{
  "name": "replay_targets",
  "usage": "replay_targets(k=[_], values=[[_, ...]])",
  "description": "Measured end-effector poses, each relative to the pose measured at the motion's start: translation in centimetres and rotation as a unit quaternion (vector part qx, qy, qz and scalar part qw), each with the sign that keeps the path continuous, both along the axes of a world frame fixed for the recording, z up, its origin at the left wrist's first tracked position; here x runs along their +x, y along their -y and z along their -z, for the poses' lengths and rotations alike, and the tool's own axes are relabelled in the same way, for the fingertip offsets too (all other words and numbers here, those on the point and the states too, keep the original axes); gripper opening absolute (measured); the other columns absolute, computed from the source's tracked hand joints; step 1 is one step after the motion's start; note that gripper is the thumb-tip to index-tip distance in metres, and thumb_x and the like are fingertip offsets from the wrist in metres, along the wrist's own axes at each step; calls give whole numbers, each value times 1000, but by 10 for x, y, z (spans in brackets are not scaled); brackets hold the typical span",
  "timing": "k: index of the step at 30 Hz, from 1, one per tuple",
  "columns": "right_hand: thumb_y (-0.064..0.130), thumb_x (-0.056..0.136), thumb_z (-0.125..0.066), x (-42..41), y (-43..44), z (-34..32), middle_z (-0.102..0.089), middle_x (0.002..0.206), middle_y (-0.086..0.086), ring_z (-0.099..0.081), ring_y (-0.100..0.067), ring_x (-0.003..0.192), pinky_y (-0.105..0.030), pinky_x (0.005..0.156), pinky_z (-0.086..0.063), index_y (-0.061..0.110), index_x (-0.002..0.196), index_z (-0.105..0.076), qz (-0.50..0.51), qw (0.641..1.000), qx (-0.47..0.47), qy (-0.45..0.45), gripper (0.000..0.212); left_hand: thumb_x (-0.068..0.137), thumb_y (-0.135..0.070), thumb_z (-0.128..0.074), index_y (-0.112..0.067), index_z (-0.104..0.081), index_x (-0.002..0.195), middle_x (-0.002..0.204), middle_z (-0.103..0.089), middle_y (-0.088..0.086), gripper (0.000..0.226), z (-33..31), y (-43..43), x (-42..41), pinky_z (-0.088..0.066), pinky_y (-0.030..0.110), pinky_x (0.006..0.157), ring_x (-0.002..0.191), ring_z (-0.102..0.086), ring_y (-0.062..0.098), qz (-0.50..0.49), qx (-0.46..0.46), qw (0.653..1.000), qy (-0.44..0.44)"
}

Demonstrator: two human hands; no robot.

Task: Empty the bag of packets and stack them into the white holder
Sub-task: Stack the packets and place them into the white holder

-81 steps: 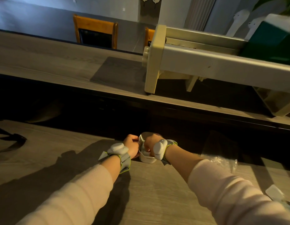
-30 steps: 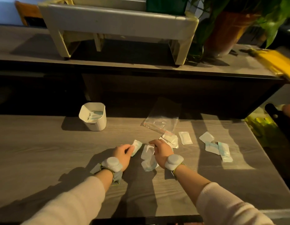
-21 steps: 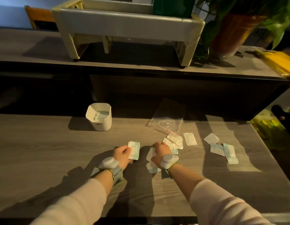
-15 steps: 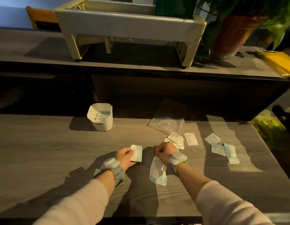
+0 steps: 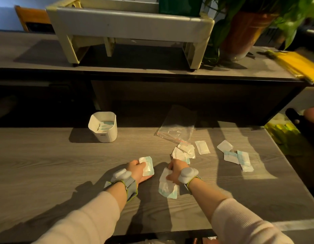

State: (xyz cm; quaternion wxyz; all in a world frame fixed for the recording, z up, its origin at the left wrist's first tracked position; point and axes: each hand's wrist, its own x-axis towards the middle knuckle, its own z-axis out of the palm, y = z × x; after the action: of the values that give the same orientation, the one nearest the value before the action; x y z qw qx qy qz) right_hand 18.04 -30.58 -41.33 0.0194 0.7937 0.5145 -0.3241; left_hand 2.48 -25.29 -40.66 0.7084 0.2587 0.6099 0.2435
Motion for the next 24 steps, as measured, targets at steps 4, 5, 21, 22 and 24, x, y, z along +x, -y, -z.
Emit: replay_targets(k=[4,5,21,22,24], values=[[32,69,-74,6,2,-2,-62,111,-9,-59,-27,104,-34,84,-53,32,69,-51,13,1000,-10,-5,24,96,-1,-43,3,-46,132,133,-51,27,36,-1,2,3,-48,50,86,102,-53,36,7,-12,1000,6],[30,71,-73,6,1,-1,-63,107,-9,-62,-27,101,-36,84,-55,29,73,-54,6,1000,-15,-15,19,96,-1,-43,3,-46,132,130,-53,26,36,-1,2,4,-48,50,87,102,-53,35,10,-15,1000,8],[18,87,-61,-20,-13,-22,-61,111,-4,-59,-21,103,-17,86,-38,20,112,-72,-51,954,286,-77,28,96,-41,-47,-8,-61,97,89,-66,14,36,-3,-12,13,-54,39,69,81,-63,26,12,-78,993,90],[18,86,-62,-21,-11,-21,-61,112,-5,-58,-23,106,-21,89,-39,20,112,-72,-69,955,279,-72,28,97,-36,-46,-6,-61,98,86,-65,14,34,-4,-13,13,-53,37,67,78,-61,25,14,-68,993,91],[22,84,-65,-23,-8,-21,-62,114,-8,-56,-26,108,-24,91,-38,19,112,-71,-95,954,274,-79,29,98,-23,-45,-4,-59,109,82,-62,12,25,-5,-14,16,-53,31,57,72,-58,23,24,-46,995,81]])
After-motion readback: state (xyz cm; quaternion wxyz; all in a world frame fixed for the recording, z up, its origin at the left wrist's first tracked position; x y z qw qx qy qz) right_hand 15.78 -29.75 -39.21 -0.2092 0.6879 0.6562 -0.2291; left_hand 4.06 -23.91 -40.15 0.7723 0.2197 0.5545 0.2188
